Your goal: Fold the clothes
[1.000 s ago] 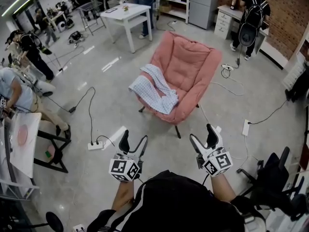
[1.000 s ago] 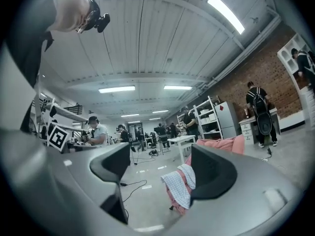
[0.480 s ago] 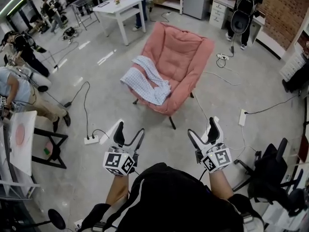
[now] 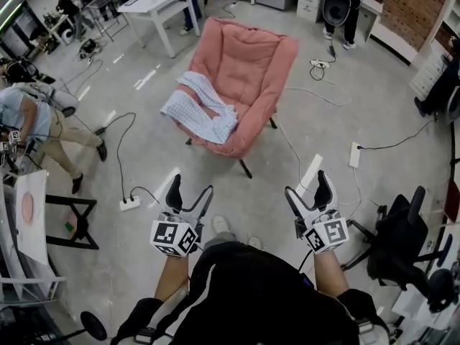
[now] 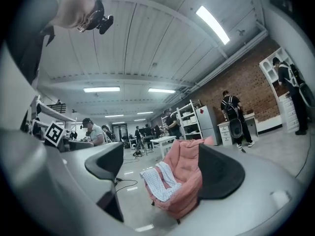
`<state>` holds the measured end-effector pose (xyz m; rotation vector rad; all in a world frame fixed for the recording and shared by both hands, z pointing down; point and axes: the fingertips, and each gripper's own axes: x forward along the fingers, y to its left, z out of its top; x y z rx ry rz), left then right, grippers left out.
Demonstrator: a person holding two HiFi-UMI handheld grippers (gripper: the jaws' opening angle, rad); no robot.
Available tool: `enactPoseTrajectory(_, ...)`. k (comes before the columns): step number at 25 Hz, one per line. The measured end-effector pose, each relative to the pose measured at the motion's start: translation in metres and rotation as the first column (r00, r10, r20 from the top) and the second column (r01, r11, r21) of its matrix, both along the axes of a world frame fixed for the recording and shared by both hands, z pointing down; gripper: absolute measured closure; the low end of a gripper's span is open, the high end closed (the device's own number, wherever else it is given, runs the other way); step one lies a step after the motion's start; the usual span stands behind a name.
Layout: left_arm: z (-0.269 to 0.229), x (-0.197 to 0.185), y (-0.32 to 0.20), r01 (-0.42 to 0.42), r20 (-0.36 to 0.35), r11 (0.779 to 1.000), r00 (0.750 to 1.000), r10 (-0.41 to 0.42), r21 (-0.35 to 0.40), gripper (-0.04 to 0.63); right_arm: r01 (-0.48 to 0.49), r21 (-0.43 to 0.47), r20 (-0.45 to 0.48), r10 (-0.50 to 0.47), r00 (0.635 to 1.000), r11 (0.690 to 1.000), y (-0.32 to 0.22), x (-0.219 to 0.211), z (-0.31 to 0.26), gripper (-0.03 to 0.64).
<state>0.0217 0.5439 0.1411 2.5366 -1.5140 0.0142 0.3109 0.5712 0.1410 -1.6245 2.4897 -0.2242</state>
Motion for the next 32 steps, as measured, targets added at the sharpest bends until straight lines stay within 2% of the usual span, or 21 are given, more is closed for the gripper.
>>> enactPoseTrajectory(6,0.011,0.010,-0.034,-0.015,0.002,1.000,1.000,0.015,0.000,0.138,-0.050,-0.004,0.015,0.050,0.999,0.999,-0.023,0.007,0.006,0.146)
enactPoseTrajectory(13,0.009,-0.002,-0.123,-0.047,-0.040,0.999,0.998,0.048,0.024,0.130,-0.062,-0.012,-0.024,0.061,0.998,0.998,-0.095,-0.014,-0.001,0.147)
enactPoseTrajectory(16,0.000,-0.014,-0.164,-0.056,-0.054,0.997,0.997,0.059,0.052,0.130,-0.055,0.000,-0.055,0.055,0.997,0.998,-0.136,-0.033,-0.009,0.147)
enactPoseTrajectory(23,-0.006,-0.054,-0.240,-0.093,-0.046,0.994,0.994,0.095,0.054,0.130,-0.044,0.025,-0.070,0.045,0.996,0.999,-0.215,-0.079,-0.026,0.149)
enactPoseTrajectory(32,0.013,-0.097,-0.295,-0.088,-0.046,0.996,0.995,0.089,0.025,0.132,0.013,0.000,-0.089,-0.013,0.996,1.000,-0.278,-0.130,-0.017,0.150)
